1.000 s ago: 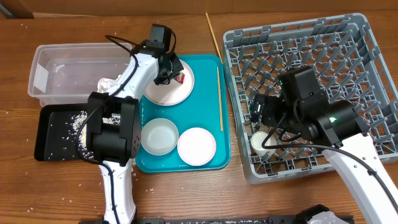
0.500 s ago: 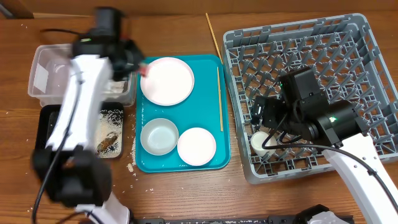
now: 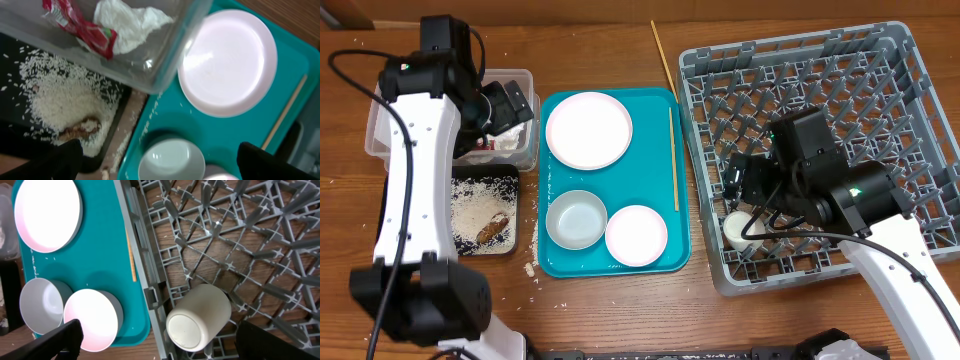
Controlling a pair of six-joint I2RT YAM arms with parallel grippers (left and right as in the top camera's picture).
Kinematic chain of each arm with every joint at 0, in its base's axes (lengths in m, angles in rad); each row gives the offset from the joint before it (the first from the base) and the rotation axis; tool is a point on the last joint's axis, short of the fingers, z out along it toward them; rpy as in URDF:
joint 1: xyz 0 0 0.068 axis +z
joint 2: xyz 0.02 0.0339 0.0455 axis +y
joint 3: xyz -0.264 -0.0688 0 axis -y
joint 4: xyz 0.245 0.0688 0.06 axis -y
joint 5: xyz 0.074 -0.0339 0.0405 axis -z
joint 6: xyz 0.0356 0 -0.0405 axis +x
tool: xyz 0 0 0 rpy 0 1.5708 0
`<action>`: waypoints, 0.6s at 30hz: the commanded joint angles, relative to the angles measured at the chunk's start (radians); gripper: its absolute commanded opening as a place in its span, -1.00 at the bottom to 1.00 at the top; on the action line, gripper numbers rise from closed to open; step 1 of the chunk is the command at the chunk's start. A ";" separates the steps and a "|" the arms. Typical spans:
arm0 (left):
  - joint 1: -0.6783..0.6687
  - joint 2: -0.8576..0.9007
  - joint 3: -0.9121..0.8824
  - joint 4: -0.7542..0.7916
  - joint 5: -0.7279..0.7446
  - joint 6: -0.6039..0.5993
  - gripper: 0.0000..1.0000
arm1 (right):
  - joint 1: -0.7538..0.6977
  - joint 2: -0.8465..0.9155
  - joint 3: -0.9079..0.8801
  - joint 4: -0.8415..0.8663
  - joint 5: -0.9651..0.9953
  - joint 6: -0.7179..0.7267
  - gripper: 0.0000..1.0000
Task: Sort waste into correct bins and load items into the dishwasher
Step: 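Pick the red wrapper off the plate and drop it in the clear bin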
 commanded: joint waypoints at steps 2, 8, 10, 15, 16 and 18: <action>-0.167 -0.284 0.053 -0.100 -0.036 0.033 1.00 | 0.004 -0.004 0.015 0.004 0.001 0.002 1.00; -0.408 -0.498 0.053 -0.226 -0.036 0.033 1.00 | 0.004 -0.004 0.015 0.004 0.001 0.002 1.00; -0.444 -0.537 0.053 -0.234 -0.083 0.080 1.00 | 0.004 -0.004 0.015 0.004 0.001 0.002 1.00; -0.452 -0.603 0.053 -0.330 -0.124 0.123 1.00 | 0.004 -0.004 0.015 0.004 0.001 0.002 1.00; -0.452 -0.611 0.052 -0.349 -0.124 0.124 1.00 | 0.004 -0.004 0.015 0.004 0.001 0.002 1.00; -0.452 -0.624 0.051 -0.347 -0.103 0.126 1.00 | 0.004 -0.004 0.015 0.004 0.001 0.002 1.00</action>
